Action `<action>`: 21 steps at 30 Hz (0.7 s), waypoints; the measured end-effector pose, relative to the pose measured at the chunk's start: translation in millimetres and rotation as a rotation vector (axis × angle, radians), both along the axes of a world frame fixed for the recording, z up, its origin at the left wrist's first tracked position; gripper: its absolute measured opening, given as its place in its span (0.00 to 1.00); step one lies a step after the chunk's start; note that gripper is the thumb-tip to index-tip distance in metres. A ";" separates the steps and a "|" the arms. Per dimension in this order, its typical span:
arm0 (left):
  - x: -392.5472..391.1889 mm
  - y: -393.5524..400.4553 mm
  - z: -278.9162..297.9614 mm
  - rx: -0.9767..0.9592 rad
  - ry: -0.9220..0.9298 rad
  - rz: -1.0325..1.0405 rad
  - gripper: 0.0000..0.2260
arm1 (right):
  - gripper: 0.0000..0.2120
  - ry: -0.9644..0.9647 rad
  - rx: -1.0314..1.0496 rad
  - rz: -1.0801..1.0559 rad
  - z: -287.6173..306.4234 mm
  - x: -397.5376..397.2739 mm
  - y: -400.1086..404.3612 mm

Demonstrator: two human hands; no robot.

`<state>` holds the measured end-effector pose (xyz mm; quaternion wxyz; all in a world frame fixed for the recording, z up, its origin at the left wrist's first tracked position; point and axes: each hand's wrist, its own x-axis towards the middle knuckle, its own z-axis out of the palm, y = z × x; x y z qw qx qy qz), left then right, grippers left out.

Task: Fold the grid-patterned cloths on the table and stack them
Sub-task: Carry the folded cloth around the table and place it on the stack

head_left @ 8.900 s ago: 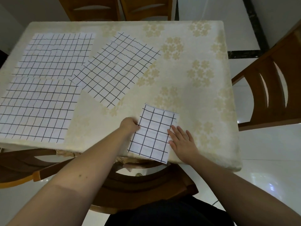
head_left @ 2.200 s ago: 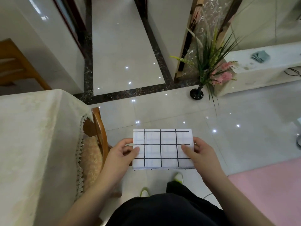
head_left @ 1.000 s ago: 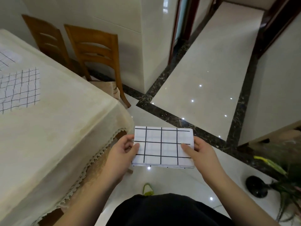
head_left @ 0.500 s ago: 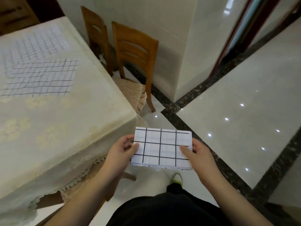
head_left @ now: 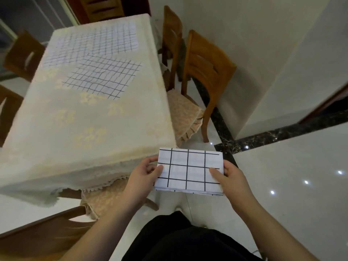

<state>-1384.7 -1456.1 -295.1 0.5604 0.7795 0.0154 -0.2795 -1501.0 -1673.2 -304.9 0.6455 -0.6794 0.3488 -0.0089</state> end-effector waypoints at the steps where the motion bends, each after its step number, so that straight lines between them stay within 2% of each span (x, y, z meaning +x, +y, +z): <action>1: 5.2 -1.4 -3.0 0.003 0.008 0.025 0.09 | 0.11 -0.005 0.005 0.018 -1.6 8.9 -3.9; 6: 39.9 -9.4 -19.4 0.037 0.070 0.074 0.10 | 0.11 0.004 0.032 0.100 -12.6 60.4 -24.5; 12: 94.1 -20.4 -40.1 0.047 0.042 0.163 0.11 | 0.10 0.059 0.014 0.224 -26.5 146.6 -43.1; 17: 133.3 -25.0 -53.0 0.047 0.077 0.229 0.09 | 0.12 0.101 -0.032 0.348 -28.2 224.3 -58.0; 21: 157.7 -31.8 -58.8 0.139 0.059 0.262 0.09 | 0.12 0.101 -0.086 0.418 -33.8 270.7 -59.9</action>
